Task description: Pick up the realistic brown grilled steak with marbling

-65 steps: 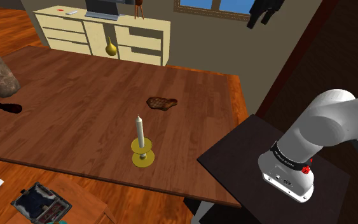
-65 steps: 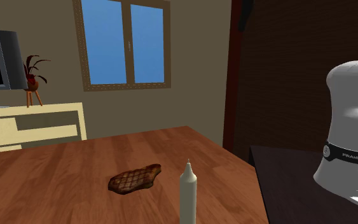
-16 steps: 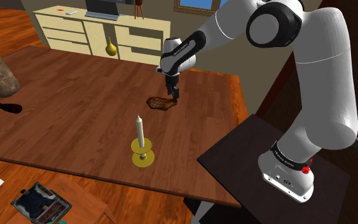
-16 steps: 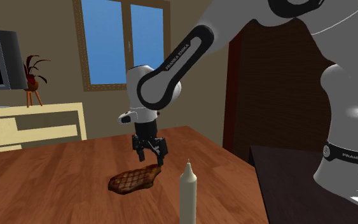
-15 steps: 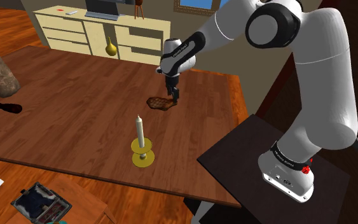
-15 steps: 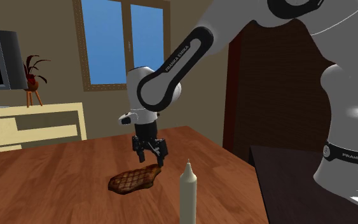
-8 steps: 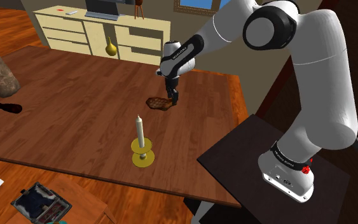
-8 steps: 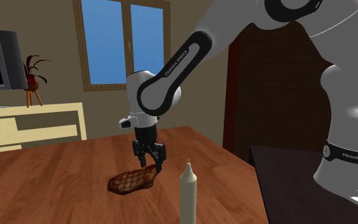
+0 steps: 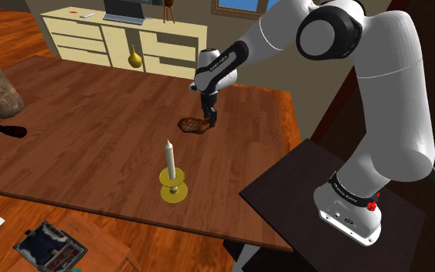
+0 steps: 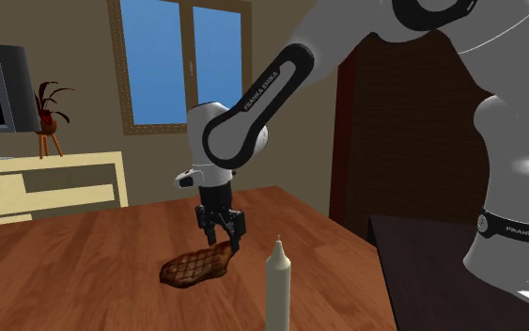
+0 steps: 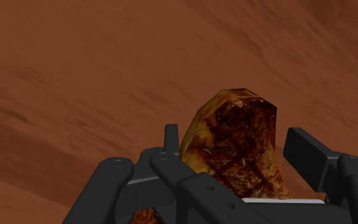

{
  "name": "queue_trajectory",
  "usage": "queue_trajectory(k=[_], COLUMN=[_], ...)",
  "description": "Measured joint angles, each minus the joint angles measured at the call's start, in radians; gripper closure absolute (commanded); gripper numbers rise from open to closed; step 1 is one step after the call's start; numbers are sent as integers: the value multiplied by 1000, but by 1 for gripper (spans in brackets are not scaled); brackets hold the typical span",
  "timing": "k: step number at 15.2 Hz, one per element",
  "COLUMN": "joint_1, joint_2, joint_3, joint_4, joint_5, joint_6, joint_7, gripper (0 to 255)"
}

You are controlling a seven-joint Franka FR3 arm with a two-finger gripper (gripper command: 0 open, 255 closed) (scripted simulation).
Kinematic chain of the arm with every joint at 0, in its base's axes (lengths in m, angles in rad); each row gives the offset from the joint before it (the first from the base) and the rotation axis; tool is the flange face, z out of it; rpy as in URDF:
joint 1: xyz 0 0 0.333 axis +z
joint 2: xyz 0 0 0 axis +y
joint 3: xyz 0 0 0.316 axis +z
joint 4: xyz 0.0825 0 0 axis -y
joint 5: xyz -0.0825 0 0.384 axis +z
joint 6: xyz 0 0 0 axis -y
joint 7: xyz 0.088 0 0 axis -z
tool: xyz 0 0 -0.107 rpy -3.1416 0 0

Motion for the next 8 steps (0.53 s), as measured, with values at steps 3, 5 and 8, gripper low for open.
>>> queue_trajectory(k=[3,5,8], joint_1=[3,5,6], joint_2=[-23,-43,-72], joint_3=[-2,-5,-8], joint_4=[0,1,-6], joint_5=[-4,-7,-11], joint_6=[-24,-44,-67], joint_7=[5,6,7], gripper=[255,255,255])
